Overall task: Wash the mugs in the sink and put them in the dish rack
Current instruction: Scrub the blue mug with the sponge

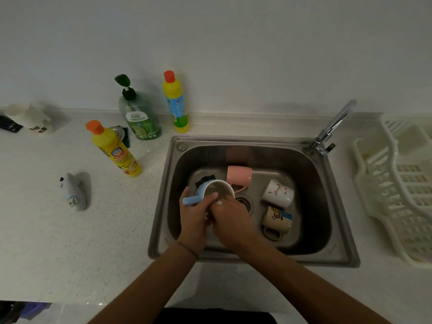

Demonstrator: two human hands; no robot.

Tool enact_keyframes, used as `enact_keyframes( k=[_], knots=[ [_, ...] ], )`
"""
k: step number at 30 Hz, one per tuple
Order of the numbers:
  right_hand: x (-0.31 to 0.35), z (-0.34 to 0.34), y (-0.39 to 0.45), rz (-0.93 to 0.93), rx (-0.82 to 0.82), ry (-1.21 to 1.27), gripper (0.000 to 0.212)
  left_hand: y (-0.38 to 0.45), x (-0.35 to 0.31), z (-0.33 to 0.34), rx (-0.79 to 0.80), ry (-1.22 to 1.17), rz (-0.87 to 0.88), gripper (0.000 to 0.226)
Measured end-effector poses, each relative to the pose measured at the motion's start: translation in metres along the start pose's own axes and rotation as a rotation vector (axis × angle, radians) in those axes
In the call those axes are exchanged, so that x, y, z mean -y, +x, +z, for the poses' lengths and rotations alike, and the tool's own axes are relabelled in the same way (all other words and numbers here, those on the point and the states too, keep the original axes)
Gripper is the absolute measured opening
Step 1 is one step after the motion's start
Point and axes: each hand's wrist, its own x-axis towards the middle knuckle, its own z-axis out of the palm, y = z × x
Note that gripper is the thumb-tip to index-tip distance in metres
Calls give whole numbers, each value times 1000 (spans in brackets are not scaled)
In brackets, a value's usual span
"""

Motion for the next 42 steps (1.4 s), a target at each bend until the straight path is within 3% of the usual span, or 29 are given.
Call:
enact_keyframes(
  k=[5,7,9,12,14,17,19,21,24,26,30,35,40,42],
  knots=[
    [13,11,2,136,-94,183,19,4,-3,-4,47,107,72,100],
    [17,13,6,278,-79,349,17,7,-8,-7,91,171,99,97],
    [17,6,6,247,-3,420,23,10,-14,-11,114,233,104,93],
    [7,-10,5,-49,183,22,43,16,-25,-21,144,302,132,89],
    [3,-12,5,-86,212,-150,51,19,-30,-22,164,331,158,84],
    [11,-4,12,23,96,74,42,17,-29,-13,125,292,136,67],
    [14,-1,15,88,65,231,32,16,-28,-10,115,288,121,69],
    [10,-6,12,38,124,119,37,17,-29,-12,113,313,118,67],
    [-1,-11,5,-101,211,-265,54,21,-29,-16,140,376,140,68],
    [-2,-9,5,-92,228,-310,57,19,-27,-16,141,400,165,68],
    [-7,-5,7,-40,258,-193,54,19,-24,-12,156,443,214,69],
    [-2,-12,17,61,306,121,38,19,-22,-9,144,413,203,68],
    [-10,-17,5,-86,185,-185,56,23,-29,-10,134,399,174,66],
    [-3,-12,10,12,138,-24,46,19,-27,-2,127,352,167,61]
  ],
)
